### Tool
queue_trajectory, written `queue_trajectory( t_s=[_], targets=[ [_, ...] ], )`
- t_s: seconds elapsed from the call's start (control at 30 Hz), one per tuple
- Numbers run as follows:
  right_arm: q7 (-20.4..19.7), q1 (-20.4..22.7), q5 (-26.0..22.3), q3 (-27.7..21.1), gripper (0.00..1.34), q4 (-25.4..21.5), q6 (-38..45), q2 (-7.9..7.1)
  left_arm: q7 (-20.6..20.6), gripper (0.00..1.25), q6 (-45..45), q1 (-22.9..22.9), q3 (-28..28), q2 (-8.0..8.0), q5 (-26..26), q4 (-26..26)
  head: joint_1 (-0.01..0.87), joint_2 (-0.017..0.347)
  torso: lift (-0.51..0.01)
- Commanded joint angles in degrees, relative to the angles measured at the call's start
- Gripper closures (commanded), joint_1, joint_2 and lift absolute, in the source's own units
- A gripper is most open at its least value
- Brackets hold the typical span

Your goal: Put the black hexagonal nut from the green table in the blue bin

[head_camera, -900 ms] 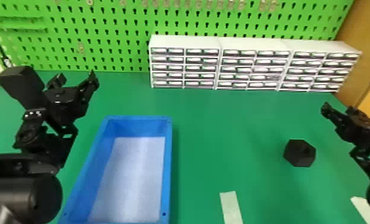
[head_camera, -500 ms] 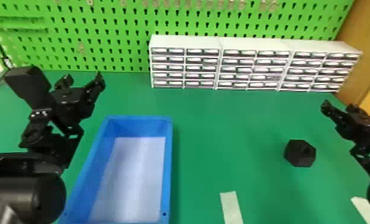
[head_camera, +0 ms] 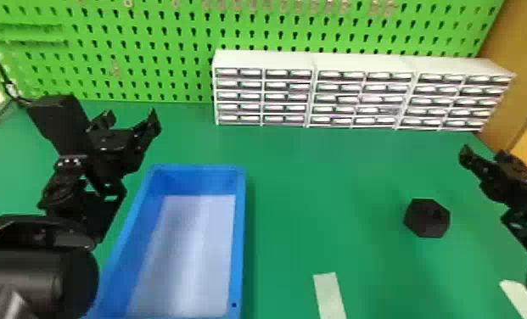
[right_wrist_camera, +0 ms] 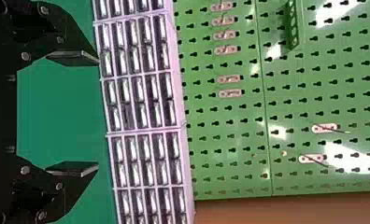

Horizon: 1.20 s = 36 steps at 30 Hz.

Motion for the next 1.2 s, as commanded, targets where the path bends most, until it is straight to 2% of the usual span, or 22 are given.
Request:
queue_trajectory(
  t_s=[0.0, 0.37, 0.87, 1.17],
  targets=[
    [0.0, 0.1, 0.0, 0.1, 0.47, -0.1, 0.2, 0.02, 0.0, 0.43, 0.2, 0.2, 0.1, 0.00, -0.1, 0.0, 0.692, 0.008, -0.097],
    [-0.1, 0.2, 0.5, 0.1, 0.47, -1.6, 2.0, 0.20, 0.0, 0.43, 0.1, 0.0, 0.2, 0.00, 0.0, -0.1, 0.692, 0.008, -0.097],
    [-0.1, 2.7, 2.4, -1.9, 0.47, -15.1, 18.9, 1.43, 0.0, 0.43, 0.2, 0.2, 0.6, 0.00, 0.5, -0.1, 0.692, 0.008, -0.097],
    [-0.1, 5.5, 0.4, -2.8, 0.47, -22.4, 28.9, 1.69, 0.0, 0.43, 0.2, 0.5, 1.3, 0.00, 0.6, -0.6, 0.692, 0.008, -0.097]
  ],
)
